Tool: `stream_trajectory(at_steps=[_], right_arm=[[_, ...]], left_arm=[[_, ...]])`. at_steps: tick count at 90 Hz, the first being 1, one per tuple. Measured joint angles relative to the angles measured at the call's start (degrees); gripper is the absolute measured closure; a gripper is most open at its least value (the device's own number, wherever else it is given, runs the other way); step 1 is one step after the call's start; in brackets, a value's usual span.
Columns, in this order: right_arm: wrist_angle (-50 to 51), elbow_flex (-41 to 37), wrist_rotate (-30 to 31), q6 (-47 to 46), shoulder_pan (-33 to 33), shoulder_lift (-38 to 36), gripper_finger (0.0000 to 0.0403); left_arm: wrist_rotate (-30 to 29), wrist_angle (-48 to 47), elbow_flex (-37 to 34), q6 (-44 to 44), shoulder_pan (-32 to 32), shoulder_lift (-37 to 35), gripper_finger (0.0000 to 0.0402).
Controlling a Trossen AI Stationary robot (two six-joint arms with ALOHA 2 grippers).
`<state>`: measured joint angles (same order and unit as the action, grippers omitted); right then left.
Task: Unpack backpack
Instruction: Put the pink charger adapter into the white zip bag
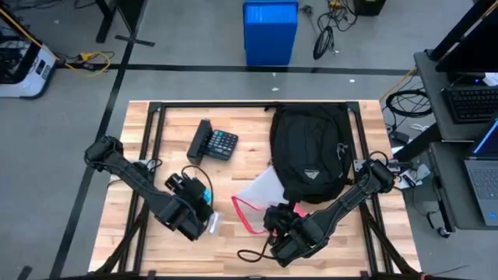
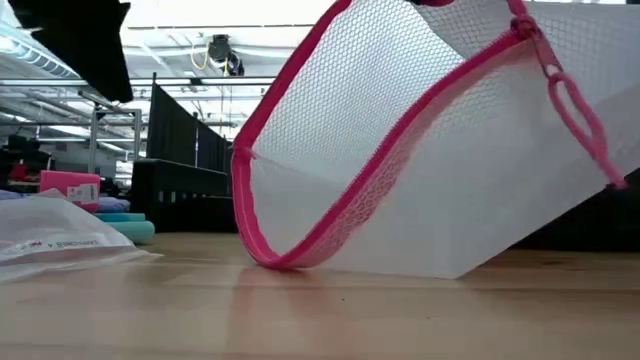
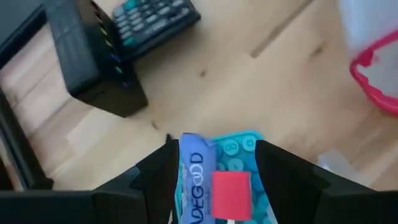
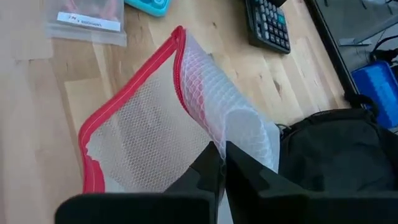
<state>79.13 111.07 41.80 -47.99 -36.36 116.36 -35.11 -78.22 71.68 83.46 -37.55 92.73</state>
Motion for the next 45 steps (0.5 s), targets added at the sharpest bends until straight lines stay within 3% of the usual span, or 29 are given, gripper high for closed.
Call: stream_trajectory(at_steps=[45], right_arm=[[0.0, 0.0, -0.13, 0.75, 0.0, 0.0, 0.0403]], left_arm=[[-1.66, 1.21, 0.0, -4.76, -0.07, 0.04, 0.0203]])
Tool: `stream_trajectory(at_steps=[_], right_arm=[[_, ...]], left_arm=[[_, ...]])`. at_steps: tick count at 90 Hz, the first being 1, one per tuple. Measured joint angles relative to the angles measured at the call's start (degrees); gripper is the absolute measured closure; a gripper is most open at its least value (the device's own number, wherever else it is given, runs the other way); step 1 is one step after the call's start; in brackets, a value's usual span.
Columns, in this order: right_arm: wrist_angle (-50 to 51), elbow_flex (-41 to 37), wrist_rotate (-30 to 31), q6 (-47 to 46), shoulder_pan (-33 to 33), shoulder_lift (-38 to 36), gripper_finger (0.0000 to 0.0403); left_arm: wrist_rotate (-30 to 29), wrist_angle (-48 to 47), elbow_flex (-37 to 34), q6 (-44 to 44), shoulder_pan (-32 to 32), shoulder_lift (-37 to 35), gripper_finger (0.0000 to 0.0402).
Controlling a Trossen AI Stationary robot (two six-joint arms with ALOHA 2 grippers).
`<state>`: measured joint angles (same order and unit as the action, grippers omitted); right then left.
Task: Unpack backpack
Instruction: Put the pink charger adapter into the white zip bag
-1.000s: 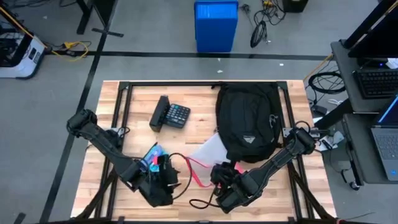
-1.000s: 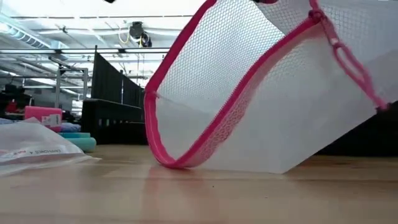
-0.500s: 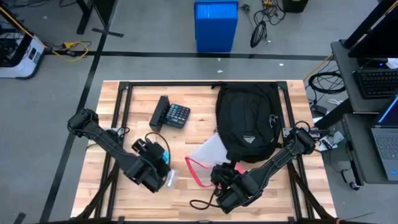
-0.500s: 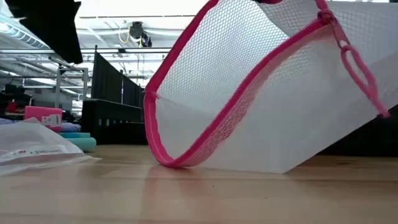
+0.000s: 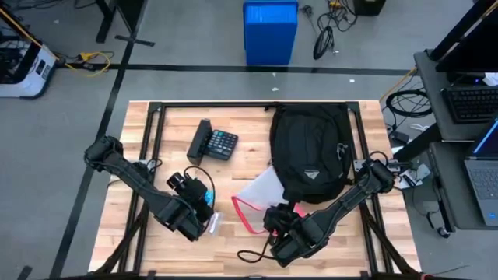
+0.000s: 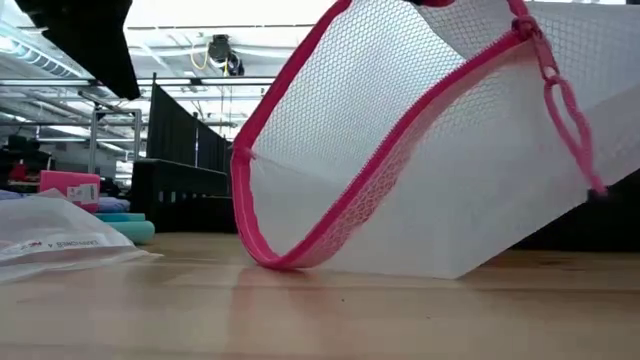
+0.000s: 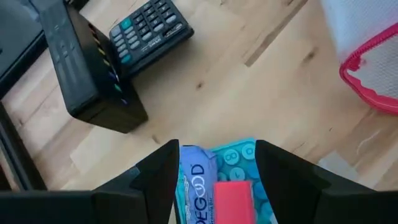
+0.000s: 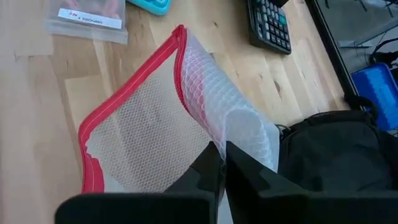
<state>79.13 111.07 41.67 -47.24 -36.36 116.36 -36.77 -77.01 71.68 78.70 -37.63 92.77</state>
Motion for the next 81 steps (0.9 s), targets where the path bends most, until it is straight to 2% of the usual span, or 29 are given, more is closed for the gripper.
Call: stream_trajectory(at_steps=[30, 51, 64, 81], right_arm=[[0.0, 0.0, 0.0, 0.17, 0.0, 0.0, 0.0403], [0.0, 0.0, 0.02, 0.91, 0.0, 0.0, 0.0403], [-0.01, -0.01, 0.02, 1.42, 0.0, 0.0, 0.0403], [-0.02, -0.02, 0.02, 1.42, 0.0, 0.0, 0.0403]], left_arm=[[0.4, 0.05, 0.0, 0.46, 0.0, 0.0, 0.0203], [7.98, 0.78, 0.0, 3.39, 0.0, 0.0, 0.0197], [8.44, 2.57, -0.1, 3.36, 0.0, 0.0, 0.0171], [8.89, 5.88, -3.66, 2.03, 0.0, 0.05, 0.0122]])
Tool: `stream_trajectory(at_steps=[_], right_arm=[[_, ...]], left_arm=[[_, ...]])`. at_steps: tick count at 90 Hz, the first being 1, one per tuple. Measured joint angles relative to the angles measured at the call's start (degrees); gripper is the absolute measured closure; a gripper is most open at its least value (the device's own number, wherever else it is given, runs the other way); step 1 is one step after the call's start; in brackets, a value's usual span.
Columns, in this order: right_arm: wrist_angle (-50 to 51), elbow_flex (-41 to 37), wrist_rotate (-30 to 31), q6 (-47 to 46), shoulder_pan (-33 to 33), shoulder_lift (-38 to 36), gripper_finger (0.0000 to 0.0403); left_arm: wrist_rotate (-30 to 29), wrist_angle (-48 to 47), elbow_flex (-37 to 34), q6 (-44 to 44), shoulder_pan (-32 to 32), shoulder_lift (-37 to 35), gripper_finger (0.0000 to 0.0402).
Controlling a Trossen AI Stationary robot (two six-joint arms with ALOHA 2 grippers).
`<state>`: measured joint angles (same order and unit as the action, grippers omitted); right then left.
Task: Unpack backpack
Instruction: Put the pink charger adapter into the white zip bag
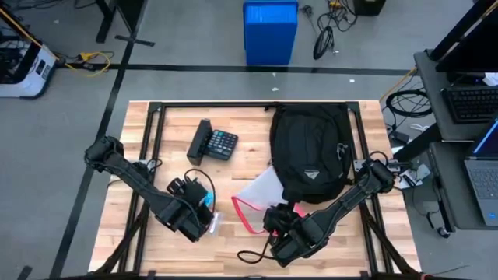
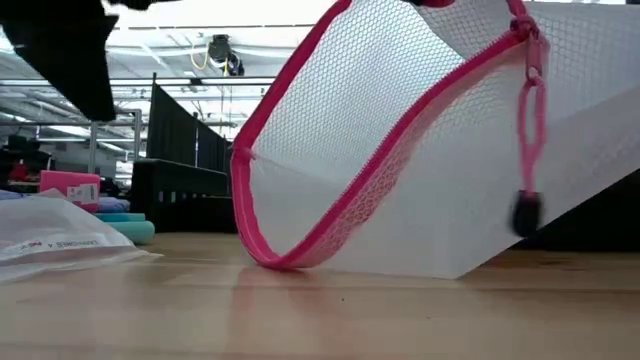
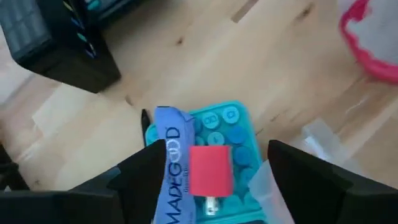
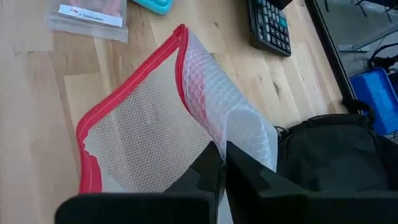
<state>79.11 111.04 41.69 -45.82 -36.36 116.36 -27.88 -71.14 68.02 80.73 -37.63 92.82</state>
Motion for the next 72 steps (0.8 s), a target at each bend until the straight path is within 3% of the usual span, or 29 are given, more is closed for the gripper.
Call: stream_trajectory(at_steps=[28, 72], right_arm=[[-0.02, 0.0, 0.03, 0.0, 0.0, 0.0, 0.0403], [-0.06, 0.0, 0.03, 0.02, 0.0, 0.0, 0.0403]], left_arm=[[6.7, 2.63, -5.02, 1.51, 0.04, 0.01, 0.0071], [7.56, 7.69, -5.67, -1.85, 0.04, 0.0, 0.0068]])
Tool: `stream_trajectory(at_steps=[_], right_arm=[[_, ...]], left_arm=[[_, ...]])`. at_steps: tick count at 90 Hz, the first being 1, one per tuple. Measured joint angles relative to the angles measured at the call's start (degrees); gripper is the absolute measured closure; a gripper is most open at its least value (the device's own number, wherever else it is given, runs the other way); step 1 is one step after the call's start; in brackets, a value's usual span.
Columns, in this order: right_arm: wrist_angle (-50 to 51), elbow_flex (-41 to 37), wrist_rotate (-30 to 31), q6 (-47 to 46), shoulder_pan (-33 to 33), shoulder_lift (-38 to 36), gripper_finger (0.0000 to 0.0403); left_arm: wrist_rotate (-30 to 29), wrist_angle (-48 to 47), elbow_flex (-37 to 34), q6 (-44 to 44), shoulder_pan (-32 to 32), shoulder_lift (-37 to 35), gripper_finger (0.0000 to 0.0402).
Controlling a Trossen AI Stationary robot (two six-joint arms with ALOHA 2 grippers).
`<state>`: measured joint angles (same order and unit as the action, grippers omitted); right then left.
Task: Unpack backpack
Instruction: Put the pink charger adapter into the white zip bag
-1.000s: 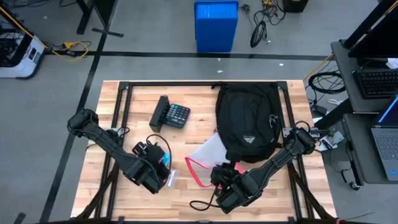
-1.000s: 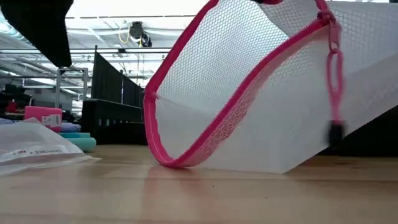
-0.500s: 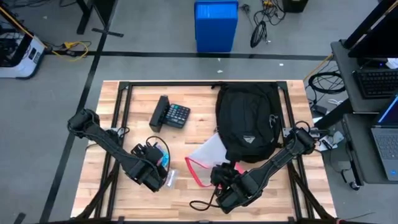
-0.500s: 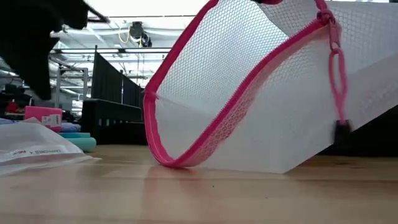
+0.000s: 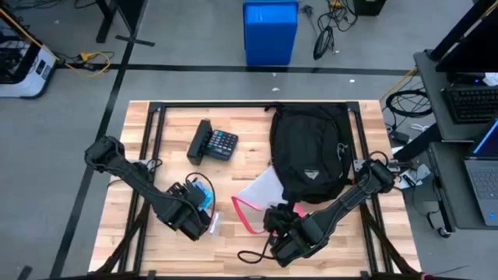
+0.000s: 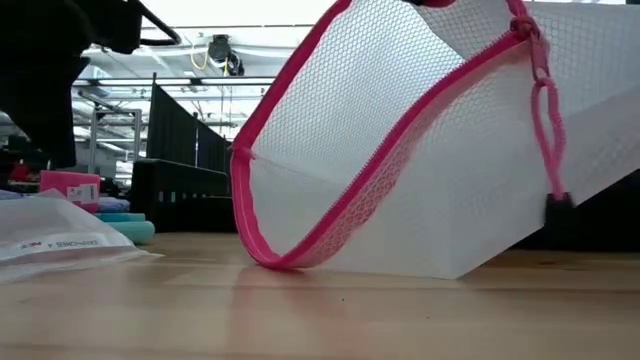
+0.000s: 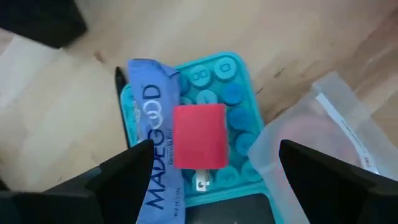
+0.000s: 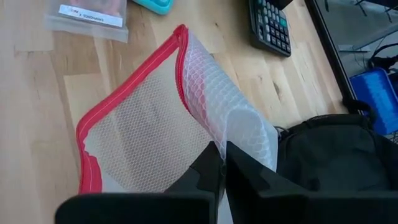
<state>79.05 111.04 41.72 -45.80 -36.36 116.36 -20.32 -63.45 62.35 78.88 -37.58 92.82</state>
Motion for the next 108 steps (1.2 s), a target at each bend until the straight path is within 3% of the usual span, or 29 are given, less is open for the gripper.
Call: stream_trajectory(at_steps=[43, 87, 108], right_arm=[[-0.24, -0.02, -0.01, 0.0, 0.02, 0.0, 0.0403], [-0.15, -0.04, 0.02, 0.0, 0.0, 0.0, 0.0403], [-0.09, -0.04, 0.02, 0.02, 0.0, 0.0, 0.0403]], left_arm=[[-0.92, 0.96, -2.65, -1.35, 1.94, 0.0, 0.0068], [2.17, 4.36, -5.57, -3.19, 3.91, -0.02, 0.0069], [2.94, 7.08, -5.57, -4.78, 3.89, -0.02, 0.0111]])
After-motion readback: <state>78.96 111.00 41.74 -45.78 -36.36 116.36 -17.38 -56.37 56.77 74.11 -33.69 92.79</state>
